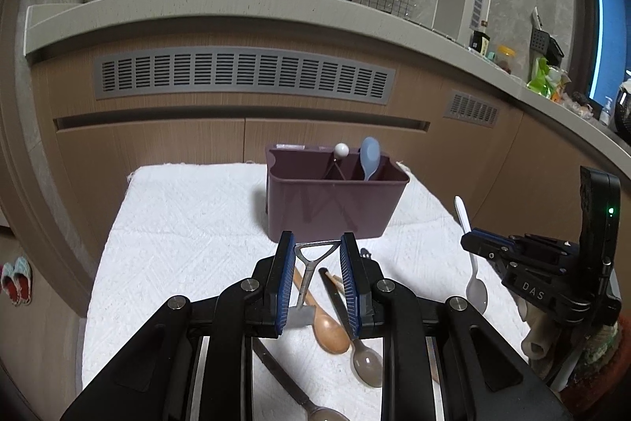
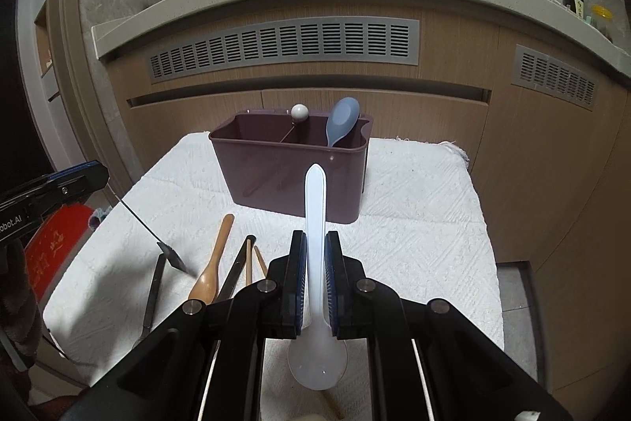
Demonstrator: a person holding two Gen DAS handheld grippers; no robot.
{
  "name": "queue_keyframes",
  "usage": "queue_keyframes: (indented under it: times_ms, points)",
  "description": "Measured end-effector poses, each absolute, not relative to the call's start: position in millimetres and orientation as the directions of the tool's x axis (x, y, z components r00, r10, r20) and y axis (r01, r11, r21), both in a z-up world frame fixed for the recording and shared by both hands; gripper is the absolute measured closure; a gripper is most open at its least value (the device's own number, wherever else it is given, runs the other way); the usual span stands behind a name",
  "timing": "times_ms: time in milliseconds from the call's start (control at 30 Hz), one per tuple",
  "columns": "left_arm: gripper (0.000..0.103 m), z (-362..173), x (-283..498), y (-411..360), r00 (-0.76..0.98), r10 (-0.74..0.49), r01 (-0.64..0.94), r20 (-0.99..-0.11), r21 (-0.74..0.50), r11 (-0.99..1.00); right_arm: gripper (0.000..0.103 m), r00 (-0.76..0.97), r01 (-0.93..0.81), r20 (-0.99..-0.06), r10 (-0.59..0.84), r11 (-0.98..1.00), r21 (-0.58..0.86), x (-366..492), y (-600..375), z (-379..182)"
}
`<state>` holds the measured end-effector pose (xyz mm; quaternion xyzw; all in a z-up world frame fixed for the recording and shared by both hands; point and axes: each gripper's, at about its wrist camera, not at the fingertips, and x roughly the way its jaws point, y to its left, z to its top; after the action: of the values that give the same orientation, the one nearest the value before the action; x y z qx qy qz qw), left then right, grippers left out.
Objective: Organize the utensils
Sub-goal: 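Carry the turner and white spoon over the caddy and lower them in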
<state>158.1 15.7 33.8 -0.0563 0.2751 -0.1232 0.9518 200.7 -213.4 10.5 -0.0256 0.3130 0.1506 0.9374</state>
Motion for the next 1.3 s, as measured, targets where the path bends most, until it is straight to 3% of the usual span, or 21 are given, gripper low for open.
queue_keyframes:
  times_ms: [333, 400, 600, 700, 967, 1300]
  points:
    - [0.079, 69.9, 170.2, 10.5, 0.842, -0.287, 0.238, -0.456, -0.164, 0.957, 0.094, 0.771, -0.300, -0.566, 0.291, 0.951, 0.081, 217.5, -217.4, 19.9]
    - [0.079, 93.5, 177.8, 13.2, 0.854, -0.313, 0.259, -0.416, -0.181, 0.949, 0.094, 0.792, -0.321, -0.521, 0.318, 0.943, 0.089, 225.0, -217.6, 41.8]
    - [0.079, 165.5, 208.5, 8.6, 0.898, -0.366, 0.337, -0.246, -0.153, 0.929, 0.094, 0.894, -0.371, -0.251, 0.370, 0.928, 0.047, 250.2, -209.6, 131.8]
    - [0.079, 176.8, 238.7, 3.9, 0.900, -0.378, 0.356, -0.218, -0.137, 0.925, 0.094, 0.906, -0.372, -0.198, 0.373, 0.927, 0.044, 272.2, -203.9, 144.0]
    - [0.079, 140.0, 328.0, 8.7, 0.862, -0.406, 0.343, -0.304, -0.240, 0.908, 0.094, 0.891, -0.353, -0.262, 0.371, 0.928, 0.115, 337.6, -199.9, 100.5]
    - [0.079, 70.6, 370.3, 5.2, 0.795, -0.422, 0.305, -0.435, -0.315, 0.899, 0.093, 0.820, -0.366, -0.415, 0.395, 0.918, 0.151, 372.2, -191.0, 33.1]
